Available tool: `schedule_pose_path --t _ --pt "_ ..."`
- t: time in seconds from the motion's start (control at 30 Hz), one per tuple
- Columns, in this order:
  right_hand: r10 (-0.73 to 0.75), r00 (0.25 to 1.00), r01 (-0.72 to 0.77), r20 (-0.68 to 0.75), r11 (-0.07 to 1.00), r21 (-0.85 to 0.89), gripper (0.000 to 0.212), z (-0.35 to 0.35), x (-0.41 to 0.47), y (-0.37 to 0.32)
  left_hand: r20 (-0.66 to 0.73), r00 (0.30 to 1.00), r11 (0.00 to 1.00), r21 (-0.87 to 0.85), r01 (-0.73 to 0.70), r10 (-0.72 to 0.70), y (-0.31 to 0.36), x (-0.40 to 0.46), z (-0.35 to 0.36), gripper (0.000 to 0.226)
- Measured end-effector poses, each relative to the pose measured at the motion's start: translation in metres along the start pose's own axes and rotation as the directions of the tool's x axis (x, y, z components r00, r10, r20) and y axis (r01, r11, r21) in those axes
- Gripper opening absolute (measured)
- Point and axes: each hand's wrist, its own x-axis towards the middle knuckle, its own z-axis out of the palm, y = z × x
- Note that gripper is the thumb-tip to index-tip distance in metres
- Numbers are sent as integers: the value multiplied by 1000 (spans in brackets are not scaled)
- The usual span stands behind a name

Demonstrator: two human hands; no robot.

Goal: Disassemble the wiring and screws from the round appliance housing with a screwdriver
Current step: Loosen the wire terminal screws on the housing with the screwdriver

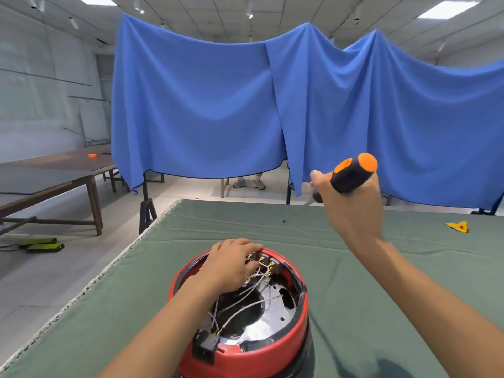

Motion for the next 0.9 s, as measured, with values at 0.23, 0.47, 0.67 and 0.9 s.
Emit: schedule_pose_path --t 0.23,0.47,0.67,0.9 --pt "184 983 -161 22 790 591 37 27 21 -24 -15 999 995 93 33 -32 6 8 -1 42" --pt "293 954 -224 62 560 798 40 56 27 3 -29 999 995 85 47 -45 9 15 6 45" --pt "236 972 -151 5 607 780 37 55 14 2 9 1000 998 -63 -25 26 4 6 5 51" --pt "157 987 -82 -28 653 753 31 51 5 -6 -4 998 995 -88 -56 55 9 2 4 51"
